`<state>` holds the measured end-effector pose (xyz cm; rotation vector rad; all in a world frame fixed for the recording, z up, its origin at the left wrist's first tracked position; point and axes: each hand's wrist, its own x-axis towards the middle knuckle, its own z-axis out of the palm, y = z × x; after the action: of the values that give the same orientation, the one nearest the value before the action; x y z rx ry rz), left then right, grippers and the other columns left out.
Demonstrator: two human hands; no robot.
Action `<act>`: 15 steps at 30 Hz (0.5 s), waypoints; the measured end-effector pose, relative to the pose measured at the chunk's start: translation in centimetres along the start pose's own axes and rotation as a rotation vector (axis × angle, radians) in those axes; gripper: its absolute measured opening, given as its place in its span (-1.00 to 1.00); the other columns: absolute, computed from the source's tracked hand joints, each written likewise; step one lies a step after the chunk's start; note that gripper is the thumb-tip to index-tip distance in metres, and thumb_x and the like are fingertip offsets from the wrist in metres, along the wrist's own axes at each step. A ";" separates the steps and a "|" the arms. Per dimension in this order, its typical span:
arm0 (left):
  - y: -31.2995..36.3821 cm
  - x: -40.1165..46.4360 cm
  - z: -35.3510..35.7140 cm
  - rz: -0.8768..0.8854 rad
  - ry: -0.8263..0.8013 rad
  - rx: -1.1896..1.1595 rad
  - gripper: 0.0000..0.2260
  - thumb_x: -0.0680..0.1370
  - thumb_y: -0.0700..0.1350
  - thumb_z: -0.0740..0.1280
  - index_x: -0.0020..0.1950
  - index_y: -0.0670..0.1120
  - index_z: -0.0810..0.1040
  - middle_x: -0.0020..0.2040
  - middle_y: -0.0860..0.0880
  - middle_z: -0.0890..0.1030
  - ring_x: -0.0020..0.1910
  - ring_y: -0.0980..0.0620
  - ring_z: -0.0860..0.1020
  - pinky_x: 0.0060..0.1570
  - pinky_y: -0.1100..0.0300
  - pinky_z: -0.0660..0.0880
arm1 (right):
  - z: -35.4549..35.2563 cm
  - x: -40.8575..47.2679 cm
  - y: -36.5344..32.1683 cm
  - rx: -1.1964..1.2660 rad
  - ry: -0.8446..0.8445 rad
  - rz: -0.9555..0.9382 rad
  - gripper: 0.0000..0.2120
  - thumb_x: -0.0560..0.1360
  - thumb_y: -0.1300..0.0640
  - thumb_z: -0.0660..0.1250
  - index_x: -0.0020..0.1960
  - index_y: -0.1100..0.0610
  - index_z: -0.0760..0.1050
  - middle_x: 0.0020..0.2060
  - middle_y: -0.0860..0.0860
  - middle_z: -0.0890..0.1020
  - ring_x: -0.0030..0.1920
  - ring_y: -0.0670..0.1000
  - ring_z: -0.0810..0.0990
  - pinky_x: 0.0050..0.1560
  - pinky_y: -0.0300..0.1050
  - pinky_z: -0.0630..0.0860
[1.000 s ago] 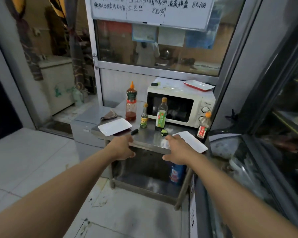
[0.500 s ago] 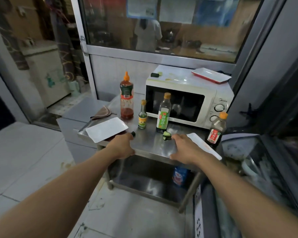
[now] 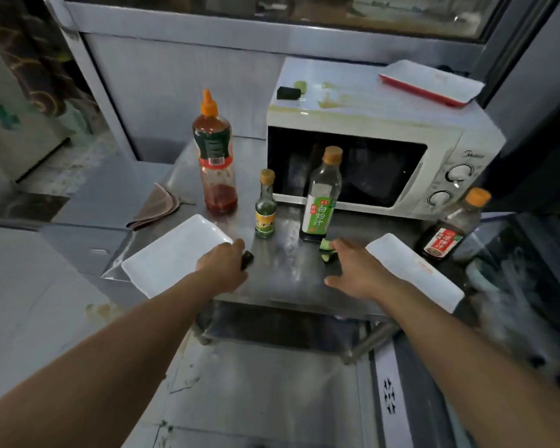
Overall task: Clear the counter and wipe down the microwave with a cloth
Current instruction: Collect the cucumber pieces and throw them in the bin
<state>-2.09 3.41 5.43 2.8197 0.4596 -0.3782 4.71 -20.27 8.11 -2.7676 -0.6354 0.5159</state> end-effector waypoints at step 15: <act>0.7 6.1 5.2 -0.048 0.063 -0.023 -0.69 0.56 -0.13 0.21 0.31 -0.07 0.38 0.11 -0.18 0.53 0.08 -0.20 0.53 0.00 -0.03 0.53 | 2.4 5.4 4.6 0.003 0.057 0.031 -0.40 0.45 0.08 0.40 0.40 0.12 0.22 0.33 0.12 0.33 0.34 0.13 0.33 0.25 -0.04 0.36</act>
<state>2.67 2.89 -1.02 2.8093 0.5414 -0.2928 10.04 -21.40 3.00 -2.7821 -0.5800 0.4428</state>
